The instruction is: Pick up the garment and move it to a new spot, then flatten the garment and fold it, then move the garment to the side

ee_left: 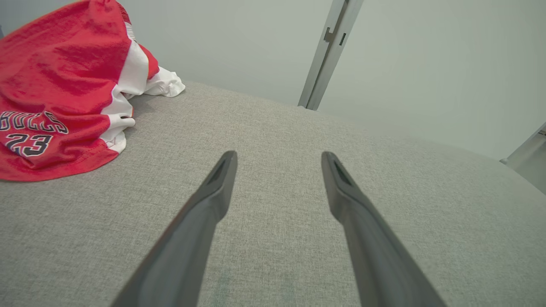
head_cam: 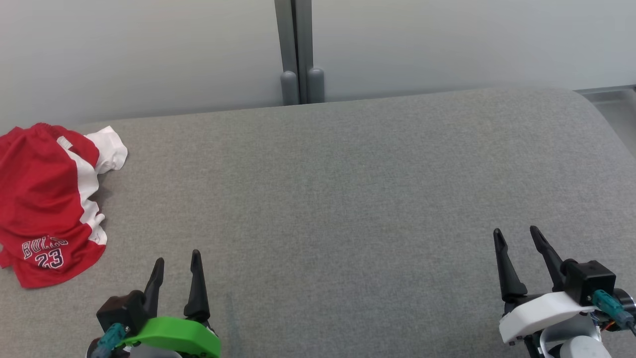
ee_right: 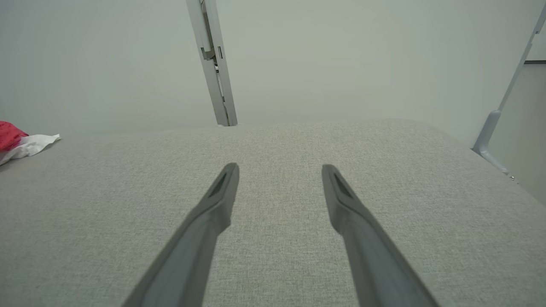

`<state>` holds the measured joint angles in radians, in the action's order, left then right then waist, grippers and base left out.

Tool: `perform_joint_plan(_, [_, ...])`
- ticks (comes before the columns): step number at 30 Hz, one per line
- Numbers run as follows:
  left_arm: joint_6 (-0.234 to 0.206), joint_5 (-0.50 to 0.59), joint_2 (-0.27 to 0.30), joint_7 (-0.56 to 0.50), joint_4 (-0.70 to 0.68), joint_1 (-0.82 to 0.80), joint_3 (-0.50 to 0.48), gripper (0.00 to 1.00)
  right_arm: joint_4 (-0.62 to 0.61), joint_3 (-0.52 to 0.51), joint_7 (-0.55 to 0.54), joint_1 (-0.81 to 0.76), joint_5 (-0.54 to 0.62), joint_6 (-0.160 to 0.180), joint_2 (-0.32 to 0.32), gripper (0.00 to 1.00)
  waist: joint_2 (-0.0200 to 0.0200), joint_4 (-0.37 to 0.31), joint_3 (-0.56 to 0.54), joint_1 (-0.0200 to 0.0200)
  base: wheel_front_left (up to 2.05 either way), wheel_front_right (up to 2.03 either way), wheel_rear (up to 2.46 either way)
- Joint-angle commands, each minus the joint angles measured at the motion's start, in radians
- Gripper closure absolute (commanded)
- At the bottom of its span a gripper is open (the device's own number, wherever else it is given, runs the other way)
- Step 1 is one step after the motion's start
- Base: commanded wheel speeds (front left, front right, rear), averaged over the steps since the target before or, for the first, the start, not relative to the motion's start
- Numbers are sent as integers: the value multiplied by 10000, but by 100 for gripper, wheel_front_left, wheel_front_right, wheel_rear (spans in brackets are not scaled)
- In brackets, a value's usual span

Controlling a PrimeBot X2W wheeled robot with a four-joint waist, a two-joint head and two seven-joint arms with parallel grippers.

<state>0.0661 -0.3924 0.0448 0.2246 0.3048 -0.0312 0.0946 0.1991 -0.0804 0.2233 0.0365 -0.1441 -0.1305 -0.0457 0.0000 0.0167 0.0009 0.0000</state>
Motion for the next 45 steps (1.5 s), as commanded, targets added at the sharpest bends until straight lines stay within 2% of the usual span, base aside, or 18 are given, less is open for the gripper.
perform_joint_plan(1, [16, 224, 76, 96, 19, -13, 13, 0, -12, -9, 112, 24, 232, -3, -57, 0, 0, 6, 3, 0, 0, 0, 0])
perform_joint_plan(20, [-83, 1225, 87, 433, 362, -22, 176, 0, 55, -66, 436, 39, 1383, -2, -72, 0, 0, 55, -3, 0, 0, 0, 0])
perform_joint_plan(35, [-64, 1145, 85, 402, 510, -120, 169, 0, 33, -134, 436, 2, 1328, -2, -70, 0, 0, 134, -4, 0, 0, 0, 0])
perform_joint_plan(40, [-82, 1090, 85, 402, 455, -263, 323, 0, -29, -409, 434, -241, 1360, -2, -66, 0, 0, 732, 7, 0, 0, 0, 0])
perform_joint_plan(45, [-93, 1095, 85, 402, 336, -351, 455, 0, -74, -547, 434, -229, 1367, -1, -61, 0, 0, 1928, 51, 0, 0, 0, 0])
